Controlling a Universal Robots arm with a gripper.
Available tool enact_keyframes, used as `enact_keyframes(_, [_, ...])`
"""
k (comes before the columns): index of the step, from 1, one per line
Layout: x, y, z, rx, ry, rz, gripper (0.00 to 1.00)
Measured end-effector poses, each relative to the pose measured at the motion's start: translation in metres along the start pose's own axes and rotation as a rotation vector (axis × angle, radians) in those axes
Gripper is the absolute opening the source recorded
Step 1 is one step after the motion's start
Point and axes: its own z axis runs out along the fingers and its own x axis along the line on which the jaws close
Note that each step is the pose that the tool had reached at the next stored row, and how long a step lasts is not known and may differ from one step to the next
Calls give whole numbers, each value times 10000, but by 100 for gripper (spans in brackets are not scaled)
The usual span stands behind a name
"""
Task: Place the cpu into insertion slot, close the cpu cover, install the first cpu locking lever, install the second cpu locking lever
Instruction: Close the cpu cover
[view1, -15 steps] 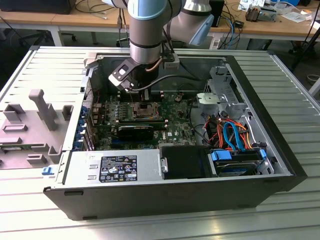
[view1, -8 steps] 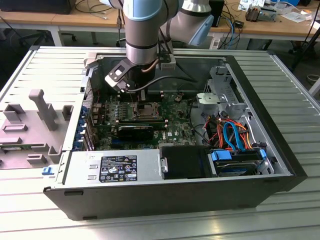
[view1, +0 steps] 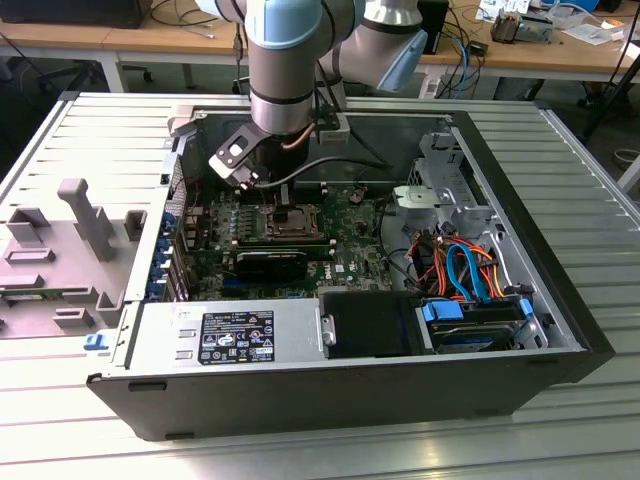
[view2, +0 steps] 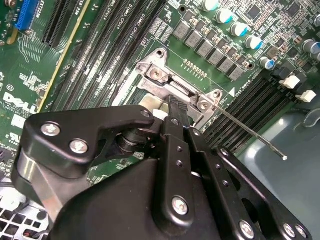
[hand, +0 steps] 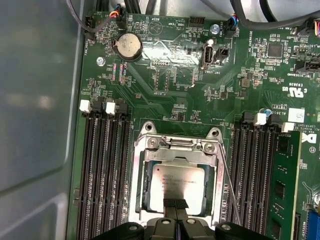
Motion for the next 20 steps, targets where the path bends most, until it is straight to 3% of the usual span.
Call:
enact_keyframes(7, [1, -1, -45, 0, 0, 1, 11])
enact_keyframes(15, [0, 11, -191, 0, 14, 0, 11])
enact_keyframes(20, [1, 12, -337, 0, 18, 0, 11])
